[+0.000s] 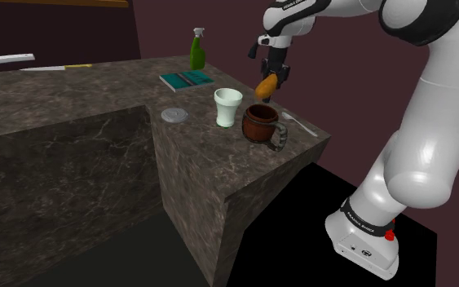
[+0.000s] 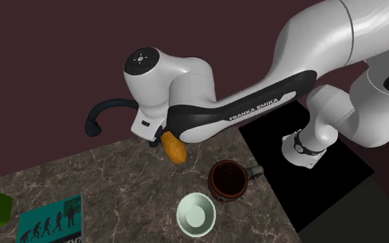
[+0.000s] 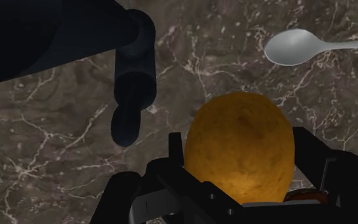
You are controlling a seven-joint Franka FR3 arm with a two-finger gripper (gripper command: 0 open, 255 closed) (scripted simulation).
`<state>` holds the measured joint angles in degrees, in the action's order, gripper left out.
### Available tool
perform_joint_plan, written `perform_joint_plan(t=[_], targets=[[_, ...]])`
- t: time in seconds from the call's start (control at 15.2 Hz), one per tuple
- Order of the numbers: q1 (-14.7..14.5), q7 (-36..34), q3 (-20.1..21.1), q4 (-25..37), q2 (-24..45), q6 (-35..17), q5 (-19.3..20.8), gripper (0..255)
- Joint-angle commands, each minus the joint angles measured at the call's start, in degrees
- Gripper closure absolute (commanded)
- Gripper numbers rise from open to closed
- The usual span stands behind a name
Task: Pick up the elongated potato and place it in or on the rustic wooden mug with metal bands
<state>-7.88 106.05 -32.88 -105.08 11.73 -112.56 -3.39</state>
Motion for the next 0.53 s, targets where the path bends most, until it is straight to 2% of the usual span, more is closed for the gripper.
perform_joint_plan(t=[0.0,0.46], targets=[[-0.1,-0.2,-0.1,0.8,-0.6,1.4,0.4,255],[-0.2,-0.5,-0.3,4.9,-1.9,6.5,1.1,255]])
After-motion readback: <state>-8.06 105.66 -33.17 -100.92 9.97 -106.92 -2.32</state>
